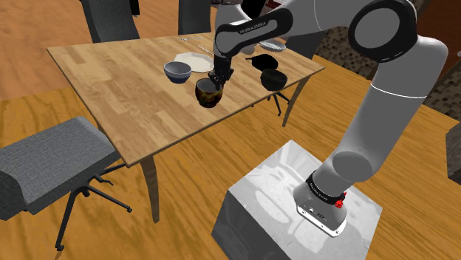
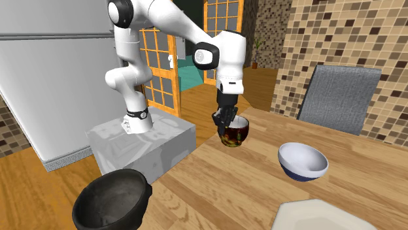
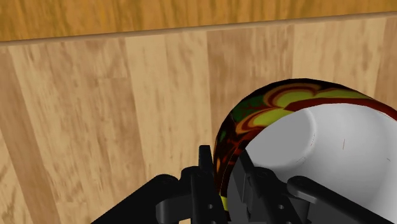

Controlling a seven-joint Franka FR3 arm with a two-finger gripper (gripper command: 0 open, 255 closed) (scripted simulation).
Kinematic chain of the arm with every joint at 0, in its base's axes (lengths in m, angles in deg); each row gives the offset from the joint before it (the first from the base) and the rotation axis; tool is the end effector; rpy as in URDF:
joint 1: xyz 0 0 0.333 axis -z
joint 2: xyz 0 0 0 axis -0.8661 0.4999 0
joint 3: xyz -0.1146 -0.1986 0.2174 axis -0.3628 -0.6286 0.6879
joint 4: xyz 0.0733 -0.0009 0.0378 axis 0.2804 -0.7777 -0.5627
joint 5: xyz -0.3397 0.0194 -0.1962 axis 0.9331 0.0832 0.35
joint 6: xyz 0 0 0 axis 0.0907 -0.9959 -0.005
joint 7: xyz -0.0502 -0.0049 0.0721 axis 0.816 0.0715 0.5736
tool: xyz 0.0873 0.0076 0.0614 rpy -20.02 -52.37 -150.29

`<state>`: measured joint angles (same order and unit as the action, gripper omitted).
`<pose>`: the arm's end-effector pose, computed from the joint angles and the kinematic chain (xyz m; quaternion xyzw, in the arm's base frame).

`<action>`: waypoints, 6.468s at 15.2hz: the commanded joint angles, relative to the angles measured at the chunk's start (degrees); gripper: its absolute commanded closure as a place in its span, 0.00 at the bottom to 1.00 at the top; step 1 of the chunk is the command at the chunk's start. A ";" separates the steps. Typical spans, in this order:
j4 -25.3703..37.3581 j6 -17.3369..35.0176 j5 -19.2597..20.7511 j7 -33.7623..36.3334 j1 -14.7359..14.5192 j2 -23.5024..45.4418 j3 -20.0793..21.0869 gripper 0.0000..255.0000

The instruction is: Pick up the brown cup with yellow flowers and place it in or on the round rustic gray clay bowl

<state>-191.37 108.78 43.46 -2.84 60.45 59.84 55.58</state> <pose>0.6062 0.0385 0.3731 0.9987 -0.0319 0.0062 0.0400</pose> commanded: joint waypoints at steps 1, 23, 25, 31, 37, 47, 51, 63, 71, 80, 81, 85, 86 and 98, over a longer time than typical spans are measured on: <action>0.59 -1.39 -0.18 -0.27 0.07 -0.84 0.02 1.00; 12.09 -17.11 -1.29 -1.91 0.04 -5.15 0.26 1.00; 13.48 -18.61 -1.34 -2.03 0.02 -5.26 0.28 1.00; 14.95 -20.89 -1.63 -4.82 1.48 -6.31 -0.78 1.00; 13.58 -20.50 -2.17 -12.68 5.83 -7.92 -4.22 1.00; 17.03 -21.20 -3.25 -25.93 13.06 -6.15 -9.99 1.00; 20.52 -22.05 -4.04 -31.23 16.08 -3.84 -12.14 1.00; 40.82 -28.33 -8.37 -46.47 26.82 9.64 -17.02 1.00; 35.69 -23.02 -8.51 -47.22 27.29 9.80 -17.16 1.00; 28.31 -15.94 -8.44 -47.01 26.96 9.51 -17.06 1.00; 27.61 -15.20 -8.45 -46.99 26.94 9.56 -17.05 1.00; 25.84 -13.24 -8.49 -46.95 26.89 9.75 -17.01 1.00; 25.85 -13.24 -8.49 -46.95 26.89 9.75 -17.01 1.00; 27.26 -15.00 -8.41 -46.90 26.86 9.41 -17.03 0.00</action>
<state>-165.09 94.83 35.03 -49.84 87.36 69.31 38.54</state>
